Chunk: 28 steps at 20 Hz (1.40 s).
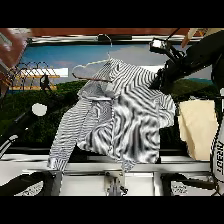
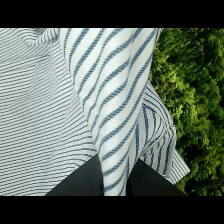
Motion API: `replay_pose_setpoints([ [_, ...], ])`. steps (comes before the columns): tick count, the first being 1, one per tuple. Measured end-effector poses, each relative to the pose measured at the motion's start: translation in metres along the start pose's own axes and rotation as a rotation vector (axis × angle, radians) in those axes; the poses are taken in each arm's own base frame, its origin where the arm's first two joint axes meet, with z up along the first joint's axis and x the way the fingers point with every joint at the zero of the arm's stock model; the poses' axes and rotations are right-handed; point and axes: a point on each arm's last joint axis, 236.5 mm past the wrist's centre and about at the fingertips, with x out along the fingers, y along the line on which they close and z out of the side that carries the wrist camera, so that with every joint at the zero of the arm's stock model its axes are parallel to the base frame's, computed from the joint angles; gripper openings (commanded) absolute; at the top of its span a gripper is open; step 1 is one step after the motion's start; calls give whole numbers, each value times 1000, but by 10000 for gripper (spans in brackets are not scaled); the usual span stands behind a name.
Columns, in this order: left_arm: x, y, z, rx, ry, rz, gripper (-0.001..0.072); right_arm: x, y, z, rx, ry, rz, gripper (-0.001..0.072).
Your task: Fold the shirts.
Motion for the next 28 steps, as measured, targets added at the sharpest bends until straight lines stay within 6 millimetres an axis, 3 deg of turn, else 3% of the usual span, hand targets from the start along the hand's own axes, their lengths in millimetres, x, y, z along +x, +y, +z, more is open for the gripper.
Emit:
replay_pose_setpoints([
  [11, -14, 0, 63, -21, -122, -6, 42, 0, 16, -3, -21, 17, 66, 74],
  [23, -24, -15, 59, 64, -68, -38, 42, 0, 4, -14, -11, 62, 16, 75],
  [28, -40, -43, 87, 124, -131, -84, 42, 1, 2, -19, -2, 82, 11, 74],
])
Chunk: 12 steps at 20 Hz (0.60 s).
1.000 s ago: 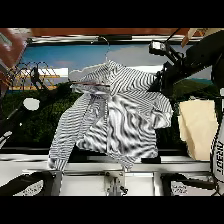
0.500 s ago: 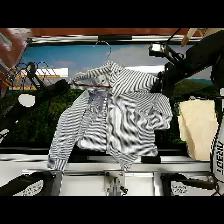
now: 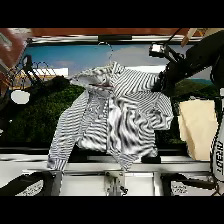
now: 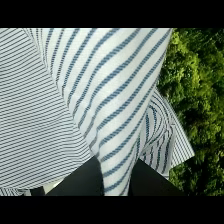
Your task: Fold the shirts.
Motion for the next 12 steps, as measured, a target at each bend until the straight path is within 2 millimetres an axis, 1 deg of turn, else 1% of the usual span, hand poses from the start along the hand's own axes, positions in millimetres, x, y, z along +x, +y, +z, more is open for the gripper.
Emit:
replay_pose_setpoints([
  [4, -10, -38, 29, 63, -43, -69, 42, 3, 0, -4, 27, 9, 5, 75],
  [6, -17, -65, 36, 109, -41, -121, 42, 4, -3, -2, 50, 2, -6, 75],
  [8, -26, -103, 42, 170, -43, -192, 43, 6, -4, 2, 77, -6, -12, 74],
  [9, -33, -125, 45, 205, -48, -234, 43, 7, -3, 6, 81, -11, -13, 74],
  [12, -58, -191, 53, 305, -79, -360, 43, 12, 0, 17, 102, -23, -15, 74],
])
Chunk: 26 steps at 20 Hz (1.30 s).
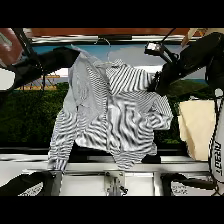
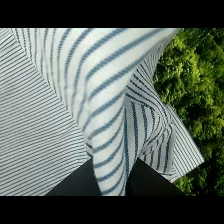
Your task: Fold the shirts.
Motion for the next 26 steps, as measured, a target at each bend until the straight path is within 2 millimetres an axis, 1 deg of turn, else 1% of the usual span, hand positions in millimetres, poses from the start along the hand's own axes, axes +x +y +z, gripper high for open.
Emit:
replay_pose_setpoints([
  [1, -3, -22, 8, 36, -5, -43, 43, 1, -1, 3, 18, -5, -6, 74],
  [3, -11, -53, 17, 96, 7, -107, 43, 0, -5, 8, 78, -23, -31, 74],
  [5, -23, -70, 19, 163, 40, -135, 43, -6, -9, 12, 130, -48, -62, 74],
  [6, -29, -74, 16, 194, 66, -138, 43, -11, -12, 14, 151, -62, -81, 74],
  [7, -35, -74, 13, 224, 94, -129, 43, -17, -15, 16, 167, -79, -104, 74],
  [9, -44, -66, 1, 259, 168, -101, 43, -31, -15, 23, 187, -115, -146, 74],
  [12, -50, -62, -27, 284, 295, -95, 43, -53, -7, 37, 196, -182, -179, 74],
  [14, -51, -64, -45, 292, 365, -104, 44, -67, 2, 46, 205, -223, -191, 74],
  [16, -48, -64, -54, 298, 399, -109, 45, -82, 12, 53, 215, -261, -201, 74],
  [17, -46, -64, -56, 296, 406, -110, 46, -89, 18, 57, 218, -283, -206, 74],
  [18, -44, -64, -57, 297, 403, -110, 63, -96, 23, 61, 220, -299, -211, 74],
  [19, -40, -64, -55, 297, 391, -107, 133, -103, 28, 63, 224, -315, -217, 73],
  [20, -38, -64, -51, 299, 371, -103, 243, -110, 33, 66, 231, -334, -222, 74],
  [21, -34, -64, -41, 299, 327, -97, 372, -117, 37, 70, 238, -355, -231, 74],
  [22, -31, -65, -28, 301, 270, -90, 491, -121, 43, 68, 241, -352, -226, 74],
  [23, -28, -67, -12, 303, 208, -83, 543, -125, 50, 69, 241, -356, -224, 74],
  [26, -32, -77, 46, 318, -3, -68, 543, -134, 63, 69, 250, -366, -220, 74],
])
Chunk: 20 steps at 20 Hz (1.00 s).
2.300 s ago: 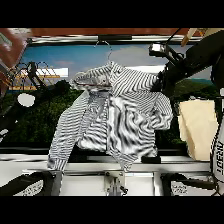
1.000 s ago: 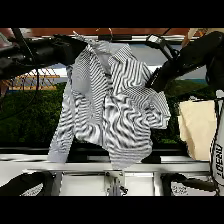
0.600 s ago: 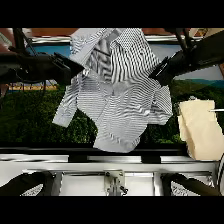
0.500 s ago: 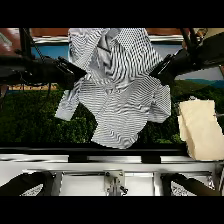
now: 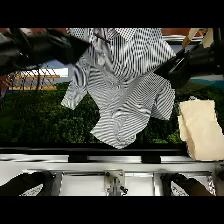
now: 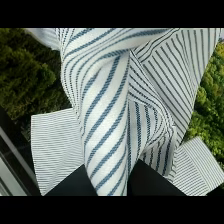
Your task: Fold the shirts.
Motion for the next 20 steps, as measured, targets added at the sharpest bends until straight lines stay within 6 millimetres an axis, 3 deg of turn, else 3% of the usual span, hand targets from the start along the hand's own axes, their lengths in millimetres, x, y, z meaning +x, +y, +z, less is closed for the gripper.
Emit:
replay_pose_setpoints([
  [3, -17, 1, 59, 35, -185, 32, 529, -5, 5, 0, 24, -3, 1, 74],
  [7, -40, -3, 104, 81, -316, 49, 529, -8, 3, 6, 68, -30, -14, 74],
  [10, -45, -6, 110, 94, -327, 46, 529, -9, -5, 19, 83, -87, -49, 74],
  [14, -44, -10, 103, 102, -290, 32, 529, -24, -28, 44, 88, -184, -162, 74],
  [17, -41, -13, 92, 105, -242, 17, 529, -54, -51, 67, 113, -275, -306, 74],
  [20, -38, -16, 80, 106, -192, 3, 529, -99, -77, 84, 190, -364, -486, 75],
])
